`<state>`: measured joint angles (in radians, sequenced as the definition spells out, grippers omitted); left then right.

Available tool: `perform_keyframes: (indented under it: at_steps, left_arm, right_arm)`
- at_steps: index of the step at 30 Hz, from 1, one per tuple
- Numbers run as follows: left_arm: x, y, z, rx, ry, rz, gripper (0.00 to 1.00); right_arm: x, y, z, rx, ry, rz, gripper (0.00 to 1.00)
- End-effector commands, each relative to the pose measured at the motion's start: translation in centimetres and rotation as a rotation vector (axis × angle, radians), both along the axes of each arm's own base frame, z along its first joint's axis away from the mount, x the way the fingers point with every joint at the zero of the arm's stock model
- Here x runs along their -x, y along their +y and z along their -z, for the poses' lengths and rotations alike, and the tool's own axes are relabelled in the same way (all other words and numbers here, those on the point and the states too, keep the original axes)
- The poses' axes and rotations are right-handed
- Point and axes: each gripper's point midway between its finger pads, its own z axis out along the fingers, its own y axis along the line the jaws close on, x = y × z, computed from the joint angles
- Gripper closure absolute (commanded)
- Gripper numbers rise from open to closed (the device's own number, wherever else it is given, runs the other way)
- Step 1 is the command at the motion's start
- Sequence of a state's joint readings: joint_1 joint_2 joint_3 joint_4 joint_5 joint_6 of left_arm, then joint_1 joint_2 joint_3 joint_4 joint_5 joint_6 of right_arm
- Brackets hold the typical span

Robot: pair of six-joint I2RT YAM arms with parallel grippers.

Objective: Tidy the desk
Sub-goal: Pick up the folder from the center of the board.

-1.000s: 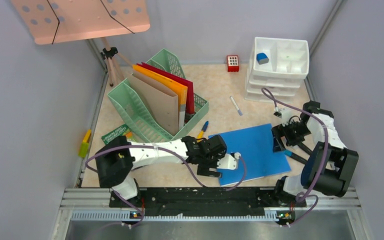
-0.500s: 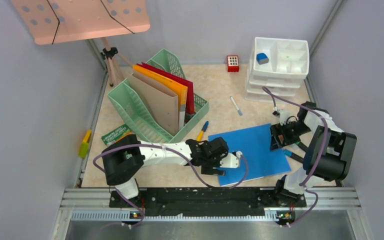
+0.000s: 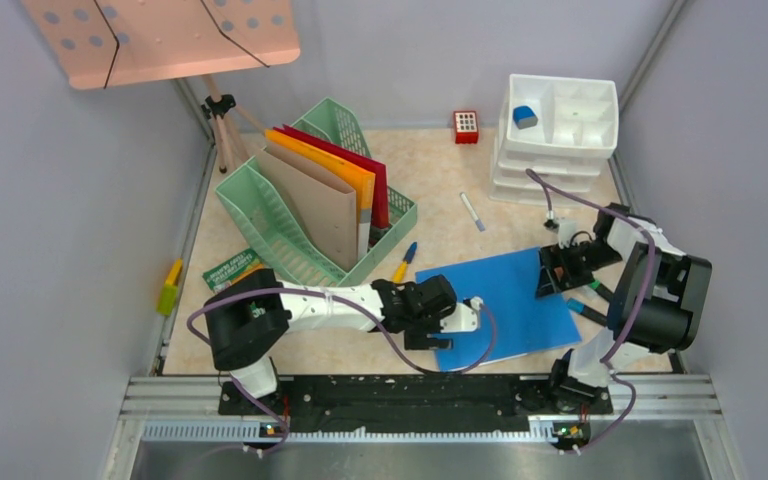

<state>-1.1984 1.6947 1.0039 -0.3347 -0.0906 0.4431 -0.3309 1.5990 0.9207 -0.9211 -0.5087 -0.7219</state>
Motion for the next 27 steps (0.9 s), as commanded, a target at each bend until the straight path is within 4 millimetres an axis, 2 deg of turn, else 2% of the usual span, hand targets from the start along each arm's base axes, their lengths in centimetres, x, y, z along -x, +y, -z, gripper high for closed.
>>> perform_keyframes:
  at_steps: [1,7,15,27]
  left_arm:
    - [-0.3,-0.5,0.6,0.03,0.012,-0.066,0.07]
    - [-0.5,-0.2,0.9,0.023,0.024,-0.101,0.07]
    - [-1.3,0.1,0.6,0.036,0.045,-0.147,0.07]
    - [-1.5,0.0,0.6,0.048,0.051,-0.155,0.07]
  right_arm:
    - [-1.0,1.2,-0.7,-0.1,-0.014,0.014,0.22]
    - [-2.0,3.1,-3.3,-0.237,-0.026,0.036,0.3]
    - [-2.2,5.0,-7.1,-0.381,-0.034,0.027,0.5]
    - [-1.3,6.0,-8.6,-0.451,-0.022,-0.002,0.69]
